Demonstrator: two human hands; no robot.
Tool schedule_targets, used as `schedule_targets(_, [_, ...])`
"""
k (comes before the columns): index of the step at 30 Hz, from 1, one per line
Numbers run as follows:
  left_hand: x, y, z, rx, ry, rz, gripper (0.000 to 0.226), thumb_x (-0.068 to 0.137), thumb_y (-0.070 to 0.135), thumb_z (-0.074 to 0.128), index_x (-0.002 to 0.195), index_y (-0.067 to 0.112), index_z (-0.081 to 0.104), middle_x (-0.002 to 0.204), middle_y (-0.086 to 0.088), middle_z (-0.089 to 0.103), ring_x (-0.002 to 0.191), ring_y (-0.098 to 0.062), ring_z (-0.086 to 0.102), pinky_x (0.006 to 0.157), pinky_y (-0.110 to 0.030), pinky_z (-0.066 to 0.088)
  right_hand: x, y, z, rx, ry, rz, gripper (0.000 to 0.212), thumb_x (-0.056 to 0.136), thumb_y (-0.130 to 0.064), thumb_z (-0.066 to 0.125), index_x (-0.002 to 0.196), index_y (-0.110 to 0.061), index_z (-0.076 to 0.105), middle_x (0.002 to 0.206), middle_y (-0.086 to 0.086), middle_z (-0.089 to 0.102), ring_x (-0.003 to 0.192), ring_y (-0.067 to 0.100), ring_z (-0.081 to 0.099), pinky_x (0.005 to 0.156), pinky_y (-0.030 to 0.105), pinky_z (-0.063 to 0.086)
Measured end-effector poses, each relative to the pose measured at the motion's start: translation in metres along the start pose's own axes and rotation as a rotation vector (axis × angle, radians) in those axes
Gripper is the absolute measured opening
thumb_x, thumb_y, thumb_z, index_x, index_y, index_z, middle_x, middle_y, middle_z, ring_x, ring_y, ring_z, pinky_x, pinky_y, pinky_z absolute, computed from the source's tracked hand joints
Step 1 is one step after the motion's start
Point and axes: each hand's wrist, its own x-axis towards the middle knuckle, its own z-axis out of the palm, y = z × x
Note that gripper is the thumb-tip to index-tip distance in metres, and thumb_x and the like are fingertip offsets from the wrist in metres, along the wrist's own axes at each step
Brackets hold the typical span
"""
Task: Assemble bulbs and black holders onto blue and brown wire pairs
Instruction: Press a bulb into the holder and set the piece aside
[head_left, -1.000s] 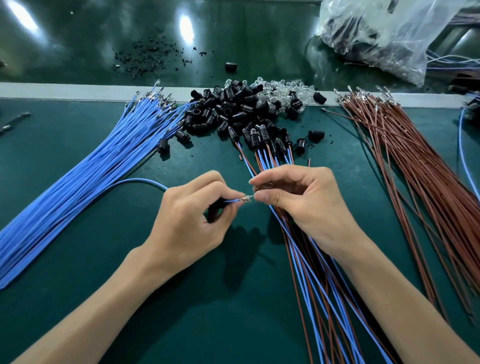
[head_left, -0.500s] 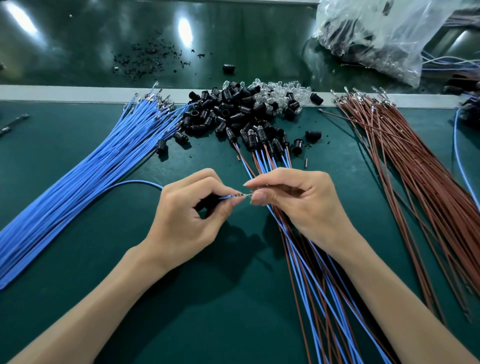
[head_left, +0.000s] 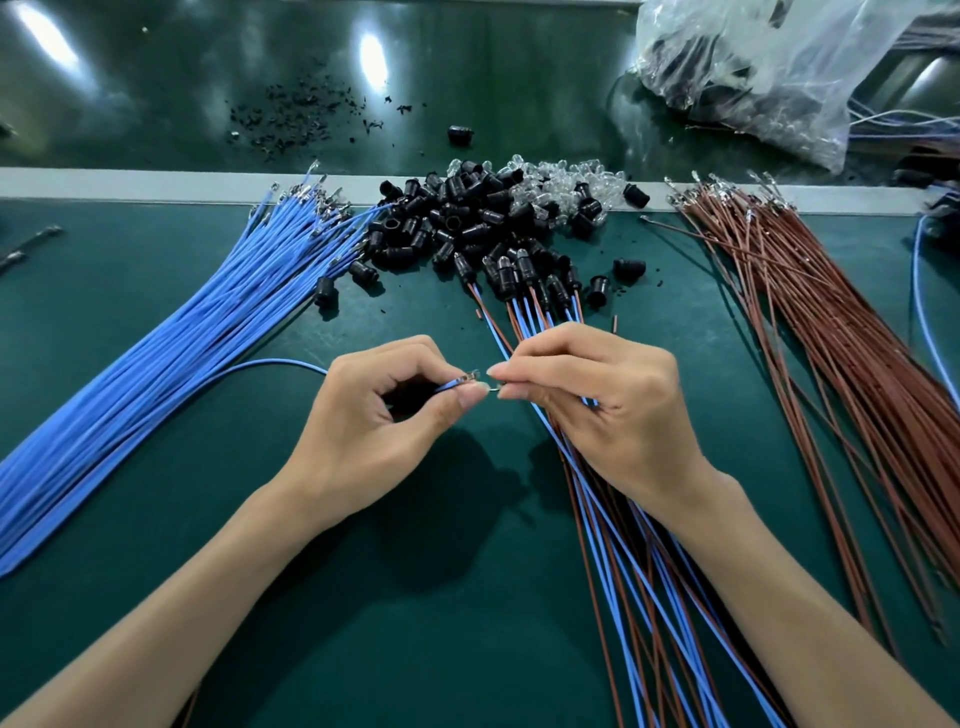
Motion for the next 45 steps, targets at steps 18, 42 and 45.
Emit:
schedule_targets(18, [0.0034, 0.0057, -0.0084, -0.167, -0.139, -0.222, 0.017, 0.078, 0.021, 0.067, 0.062, 0.02, 0.063, 0.057, 0.007, 0.051, 0.048, -0.012, 0.043, 0.049, -0.021, 0.036, -0.0039, 0.0012, 0.0011, -0.148, -0.014, -0.125, 0.014, 0.084, 0.004, 0.068, 0.097, 0.006, 0.072, 0.086, 0.017, 0.065, 0.075, 0.021, 0.062, 0.077, 0.021, 0.053])
schedule_targets(42, [0.0001, 0.0002, -0.0044, -0.118, -0.119, -0.111, 0.018, 0.081, 0.033, 0.064, 0.075, 0.016, 0.064, 0.065, 0.005, 0.054, 0.05, -0.012, 0.047, 0.048, -0.027, 0.04, -0.0039, 0.0025, 0.0013, -0.111, -0.12, -0.072, 0.008, 0.088, 0.003, 0.064, 0.09, 0.005, 0.071, 0.083, 0.015, 0.061, 0.068, 0.023, 0.057, 0.065, 0.027, 0.047])
schedule_targets(45, [-0.0003, 0.0018, -0.001, -0.072, -0.08, -0.051, 0.017, 0.083, 0.029, 0.063, 0.077, 0.012, 0.063, 0.066, 0.003, 0.055, 0.05, -0.011, 0.051, 0.049, -0.026, 0.042, -0.0039, 0.0034, 0.0048, -0.068, -0.119, -0.051, 0.012, 0.09, -0.002, 0.061, 0.091, 0.005, 0.07, 0.081, 0.014, 0.062, 0.069, 0.021, 0.055, 0.069, 0.018, 0.045])
